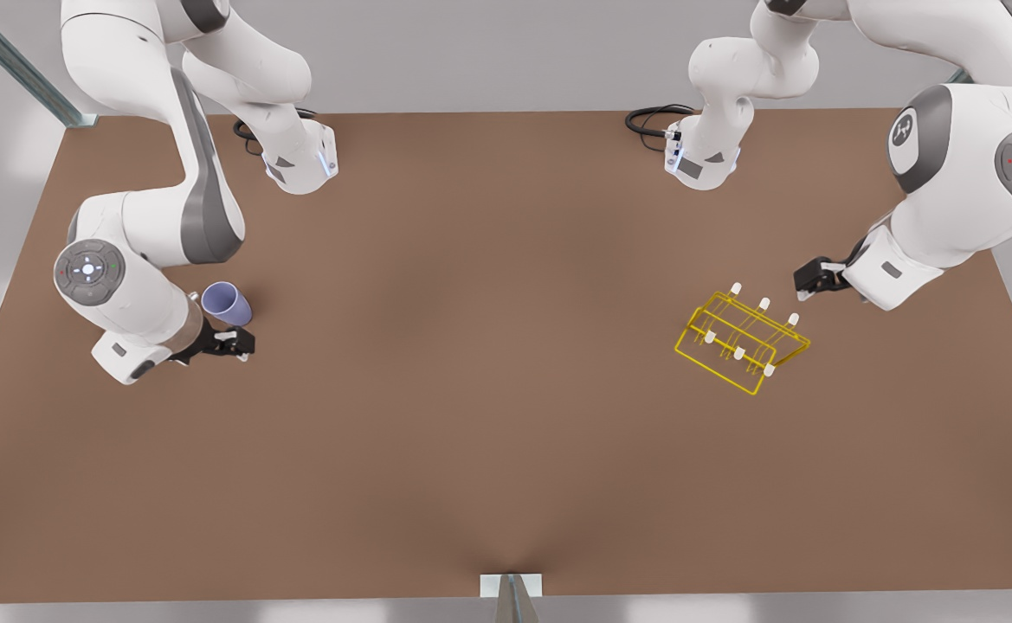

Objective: Place the cup on the cup holder

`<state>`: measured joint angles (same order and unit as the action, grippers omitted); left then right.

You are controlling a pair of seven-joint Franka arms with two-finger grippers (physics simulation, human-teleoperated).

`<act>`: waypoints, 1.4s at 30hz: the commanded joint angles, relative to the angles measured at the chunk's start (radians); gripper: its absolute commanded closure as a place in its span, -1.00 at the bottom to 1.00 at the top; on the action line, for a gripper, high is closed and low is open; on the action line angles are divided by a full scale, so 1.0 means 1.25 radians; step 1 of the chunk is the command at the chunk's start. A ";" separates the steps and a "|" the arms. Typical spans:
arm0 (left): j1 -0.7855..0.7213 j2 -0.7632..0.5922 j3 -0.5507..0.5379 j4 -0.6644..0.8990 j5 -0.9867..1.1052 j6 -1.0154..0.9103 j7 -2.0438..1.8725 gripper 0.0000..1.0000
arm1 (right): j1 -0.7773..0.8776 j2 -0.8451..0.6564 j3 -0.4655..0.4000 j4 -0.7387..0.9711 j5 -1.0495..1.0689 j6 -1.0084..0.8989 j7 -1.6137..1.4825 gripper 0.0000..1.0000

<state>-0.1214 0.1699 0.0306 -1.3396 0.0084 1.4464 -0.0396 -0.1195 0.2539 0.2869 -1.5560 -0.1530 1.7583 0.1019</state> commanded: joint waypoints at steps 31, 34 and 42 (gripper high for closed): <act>-0.002 -0.001 0.000 0.000 0.003 -0.002 -0.001 -1.00 | -0.344 -0.226 0.054 -0.764 0.237 0.531 -0.462 -1.00; -0.002 -0.001 0.000 0.000 0.003 -0.004 -0.001 -1.00 | -0.291 -0.170 0.091 -0.624 0.138 0.449 -0.425 -1.00; -0.002 -0.001 0.000 0.000 0.003 -0.004 -0.001 -1.00 | 0.010 -0.055 -0.081 -0.445 0.052 0.323 -0.171 -1.00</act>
<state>-0.1243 0.1698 0.0306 -1.3396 0.0117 1.4439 -0.0412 -0.1059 0.1761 0.1996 -2.1072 -0.0675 2.1669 -0.2248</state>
